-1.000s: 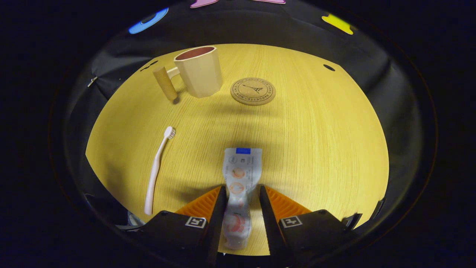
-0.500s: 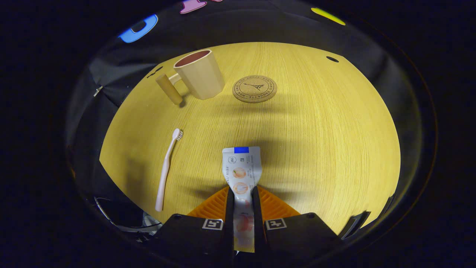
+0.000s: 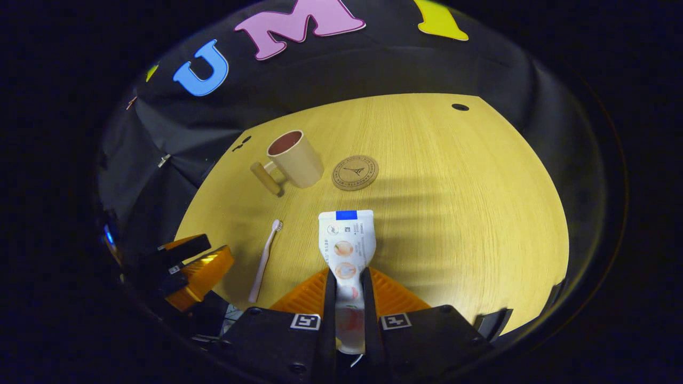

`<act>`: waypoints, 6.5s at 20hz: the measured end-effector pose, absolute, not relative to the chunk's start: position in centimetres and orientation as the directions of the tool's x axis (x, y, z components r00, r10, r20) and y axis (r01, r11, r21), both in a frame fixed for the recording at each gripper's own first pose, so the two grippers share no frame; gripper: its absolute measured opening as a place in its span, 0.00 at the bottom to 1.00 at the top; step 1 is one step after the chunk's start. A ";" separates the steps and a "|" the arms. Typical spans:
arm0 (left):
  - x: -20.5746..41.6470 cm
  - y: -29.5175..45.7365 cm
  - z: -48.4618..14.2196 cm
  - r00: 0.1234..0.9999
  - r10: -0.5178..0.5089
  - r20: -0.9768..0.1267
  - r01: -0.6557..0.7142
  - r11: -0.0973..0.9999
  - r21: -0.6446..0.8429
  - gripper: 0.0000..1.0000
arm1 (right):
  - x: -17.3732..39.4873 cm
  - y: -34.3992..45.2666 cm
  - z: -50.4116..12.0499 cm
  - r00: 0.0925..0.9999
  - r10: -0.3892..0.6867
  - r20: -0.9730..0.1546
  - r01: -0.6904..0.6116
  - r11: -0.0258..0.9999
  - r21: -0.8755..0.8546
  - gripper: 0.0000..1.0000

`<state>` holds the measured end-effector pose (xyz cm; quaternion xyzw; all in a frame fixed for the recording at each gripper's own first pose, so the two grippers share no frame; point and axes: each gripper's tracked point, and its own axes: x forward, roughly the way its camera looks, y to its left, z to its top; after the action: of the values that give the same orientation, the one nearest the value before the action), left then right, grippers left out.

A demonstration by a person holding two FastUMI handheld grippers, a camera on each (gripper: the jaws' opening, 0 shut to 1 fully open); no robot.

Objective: Put the toothbrush and toothpaste on the desktop into the cup, then pick up the cup and place it on the coaster on the desktop.

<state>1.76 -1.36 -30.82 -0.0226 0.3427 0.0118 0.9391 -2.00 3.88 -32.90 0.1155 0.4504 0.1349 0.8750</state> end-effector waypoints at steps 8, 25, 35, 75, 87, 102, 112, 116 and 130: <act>4.2 -2.6 -37.3 0.637 -0.016 -0.771 -0.022 0.999 -0.039 0.84 | -2.2 0.8 -31.5 0.578 0.338 -0.743 -0.145 0.938 0.313 0.26; 4.7 -2.9 -39.5 0.535 -0.015 -0.845 -0.002 1.000 -0.019 0.13 | -2.7 1.2 -30.9 0.577 0.376 -0.725 -0.143 0.921 0.364 0.26; 4.2 -2.1 -35.4 0.606 -0.178 -0.775 0.017 0.977 -0.212 0.06 | -0.9 1.2 -27.5 0.685 0.377 -0.624 -0.131 0.906 0.403 0.26; 2.6 2.8 -20.7 0.838 -0.150 -0.525 -0.046 0.939 -0.342 0.06 | 24.2 19.2 -26.7 0.751 0.580 -0.314 -0.421 0.788 0.450 0.30; 7.8 1.9 -17.7 0.887 -0.197 -0.417 0.027 0.924 -0.381 0.06 | 17.4 14.6 -26.2 0.743 0.538 -0.398 -0.351 0.820 0.453 0.52; 24.1 1.8 -12.8 0.975 -0.199 -0.100 0.156 0.931 -0.330 0.06 | 2.2 -0.6 -29.1 0.727 0.354 -0.588 -0.128 0.912 0.390 0.52; 28.8 1.1 -19.4 0.973 -0.183 -0.140 0.133 0.942 -0.308 0.06 | -1.3 -7.1 -28.5 0.743 0.206 -0.637 0.028 0.941 0.337 0.53; 29.2 0.8 -21.1 0.959 -0.214 -0.185 0.144 0.933 -0.329 0.08 | -2.0 -7.8 -28.0 0.749 0.178 -0.638 0.060 0.941 0.332 0.52; 22.8 1.7 -21.9 0.917 -0.238 -0.319 0.143 0.945 -0.294 0.69 | -0.3 -5.8 -25.4 0.747 0.252 -0.616 -0.023 0.935 0.354 0.52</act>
<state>22.81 1.71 -21.91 -0.1337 0.1781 -0.0982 0.9699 -0.30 -5.76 -25.44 0.1640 0.3480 0.0747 0.9200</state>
